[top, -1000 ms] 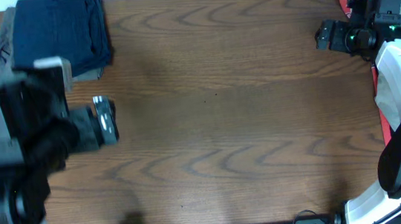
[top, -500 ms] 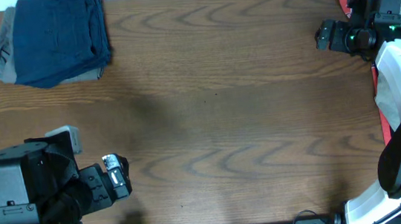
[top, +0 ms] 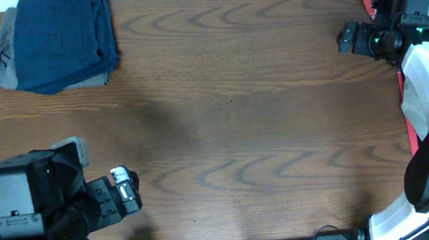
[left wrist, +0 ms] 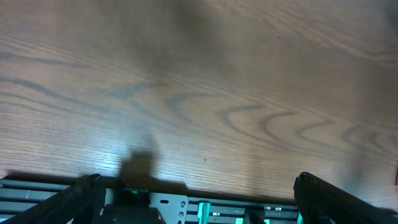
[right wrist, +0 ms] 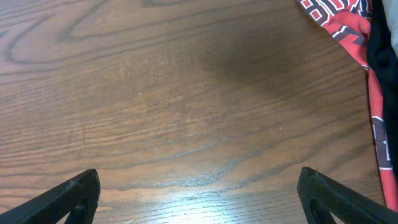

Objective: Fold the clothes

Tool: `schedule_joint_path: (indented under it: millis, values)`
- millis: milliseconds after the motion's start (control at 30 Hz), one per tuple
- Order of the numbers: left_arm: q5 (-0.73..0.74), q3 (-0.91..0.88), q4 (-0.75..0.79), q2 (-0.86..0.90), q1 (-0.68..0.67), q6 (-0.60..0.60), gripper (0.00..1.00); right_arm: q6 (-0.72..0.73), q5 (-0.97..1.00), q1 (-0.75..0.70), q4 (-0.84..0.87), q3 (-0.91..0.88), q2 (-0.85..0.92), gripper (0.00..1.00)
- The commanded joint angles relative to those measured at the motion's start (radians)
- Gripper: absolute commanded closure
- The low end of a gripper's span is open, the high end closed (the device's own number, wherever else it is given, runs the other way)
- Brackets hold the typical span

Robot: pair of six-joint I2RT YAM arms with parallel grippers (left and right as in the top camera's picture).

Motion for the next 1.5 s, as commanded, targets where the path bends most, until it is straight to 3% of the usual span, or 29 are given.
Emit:
schedule_joint_path:
  millis: [0,200,567,800,1467]
  values:
    - [0.006,-0.073,0.024,-0.003,-0.002,0.023,0.02,0.008,0.002,-0.007,-0.001,0.015,-0.023,0.01]
    - [0.006,-0.356,0.305,-0.154,-0.002,0.082,0.02,0.008,0.002,-0.006,-0.001,0.015,-0.023,0.01]
    - [0.006,-0.904,0.938,-0.591,-0.002,0.111,0.02,0.008,0.002,-0.007,-0.001,0.015,-0.023,0.01]
    - [0.005,-1.059,0.974,-0.75,-0.002,0.111,0.02,0.008,0.002,-0.007,-0.001,0.015,-0.023,0.01]
    - [-0.104,-1.469,1.477,-0.917,0.0,0.111,0.02,0.008,0.002,-0.006,-0.001,0.015,-0.023,0.01]
